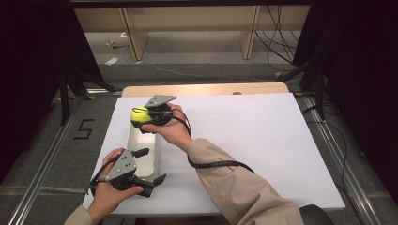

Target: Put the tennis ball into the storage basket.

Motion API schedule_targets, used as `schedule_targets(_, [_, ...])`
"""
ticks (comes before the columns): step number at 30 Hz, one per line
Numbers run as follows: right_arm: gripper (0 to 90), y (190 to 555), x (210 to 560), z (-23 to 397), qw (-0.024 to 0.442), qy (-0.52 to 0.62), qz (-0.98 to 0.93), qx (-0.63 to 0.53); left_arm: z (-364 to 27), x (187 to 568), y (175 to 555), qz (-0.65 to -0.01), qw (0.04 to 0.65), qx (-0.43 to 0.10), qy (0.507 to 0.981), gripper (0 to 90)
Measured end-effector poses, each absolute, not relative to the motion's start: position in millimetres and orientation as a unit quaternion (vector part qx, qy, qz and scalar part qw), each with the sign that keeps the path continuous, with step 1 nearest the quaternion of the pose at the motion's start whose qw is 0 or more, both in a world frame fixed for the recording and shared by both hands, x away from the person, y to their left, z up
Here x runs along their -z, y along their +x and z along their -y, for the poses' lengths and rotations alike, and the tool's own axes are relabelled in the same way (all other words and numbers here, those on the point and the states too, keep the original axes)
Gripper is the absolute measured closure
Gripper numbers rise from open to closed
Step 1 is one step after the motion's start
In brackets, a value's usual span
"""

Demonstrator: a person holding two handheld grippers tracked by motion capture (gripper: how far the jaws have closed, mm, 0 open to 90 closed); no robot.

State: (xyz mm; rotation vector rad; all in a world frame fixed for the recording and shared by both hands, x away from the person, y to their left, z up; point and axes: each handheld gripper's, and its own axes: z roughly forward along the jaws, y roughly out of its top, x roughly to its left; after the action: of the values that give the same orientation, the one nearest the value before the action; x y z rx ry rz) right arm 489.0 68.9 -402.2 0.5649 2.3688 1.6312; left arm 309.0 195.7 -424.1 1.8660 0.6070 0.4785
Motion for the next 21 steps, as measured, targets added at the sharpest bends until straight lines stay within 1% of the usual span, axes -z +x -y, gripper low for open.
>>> schedule_targets(21, [27.3,489.3,412.3,-72.1,0.095,0.191,-0.813,-0.542,-195.9,424.0,308.9,-0.255,0.533,-0.2,0.782,0.1])
